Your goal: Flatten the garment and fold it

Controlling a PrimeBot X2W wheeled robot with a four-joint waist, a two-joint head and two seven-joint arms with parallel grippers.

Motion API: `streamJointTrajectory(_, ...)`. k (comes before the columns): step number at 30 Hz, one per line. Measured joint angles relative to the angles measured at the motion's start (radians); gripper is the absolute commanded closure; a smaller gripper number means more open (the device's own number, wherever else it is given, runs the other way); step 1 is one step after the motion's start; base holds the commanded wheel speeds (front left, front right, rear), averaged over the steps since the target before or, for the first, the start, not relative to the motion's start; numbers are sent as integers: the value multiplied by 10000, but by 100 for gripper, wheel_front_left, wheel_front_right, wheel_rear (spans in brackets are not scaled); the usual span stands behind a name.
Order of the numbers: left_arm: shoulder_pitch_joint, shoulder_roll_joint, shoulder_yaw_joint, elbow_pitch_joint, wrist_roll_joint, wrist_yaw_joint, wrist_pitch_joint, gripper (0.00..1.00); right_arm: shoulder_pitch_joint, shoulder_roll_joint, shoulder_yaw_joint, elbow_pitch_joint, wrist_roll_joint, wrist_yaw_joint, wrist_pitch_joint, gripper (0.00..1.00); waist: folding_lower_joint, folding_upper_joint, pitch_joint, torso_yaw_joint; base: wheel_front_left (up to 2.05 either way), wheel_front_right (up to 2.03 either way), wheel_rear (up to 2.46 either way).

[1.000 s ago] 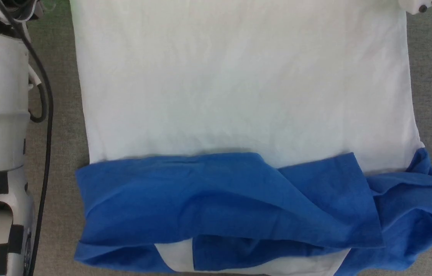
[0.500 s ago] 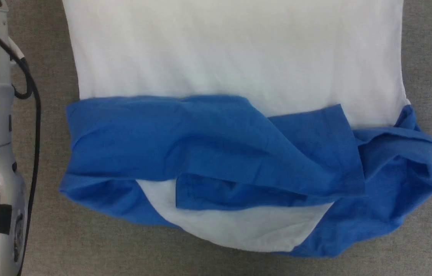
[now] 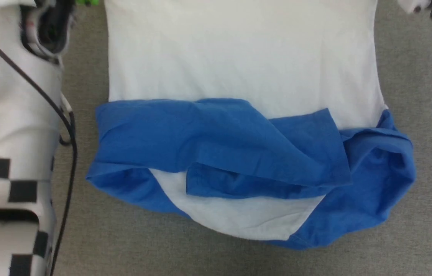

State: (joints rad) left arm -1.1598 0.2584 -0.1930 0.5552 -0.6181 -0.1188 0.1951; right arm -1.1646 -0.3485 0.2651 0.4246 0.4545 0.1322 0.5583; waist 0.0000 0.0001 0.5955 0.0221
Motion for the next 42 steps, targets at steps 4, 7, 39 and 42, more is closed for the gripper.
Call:
streamJointTrajectory(4, 1271, 15, -236, -313, -495, -44, -157, 100, 1158, -219, 2, -359, 600, 0, -130, 100, -1, 0, -815, 65, 0, 0, 0)
streamJointTrajectory(7, 2285, 90, -403, -941, -677, -48, -259, 100, 1989, -316, -82, -692, 884, 0, -123, 100, -1, 0, -1455, 100, 0, 0, 0)
streamJointTrajectory(39, 10521, -176, -497, -4533, -2266, 995, -474, 100, 10203, 940, -3166, -3638, 1292, 0, 1208, 100, -1, 0, -5186, 1, 0, 0, 0)
streamJointTrajectory(42, 10808, -247, -493, -4449, -2343, 1060, -472, 100, 10569, 1080, -3260, -3787, 1147, 0, 1375, 100, -1, 0, -5142, -47, 0, 0, 0)
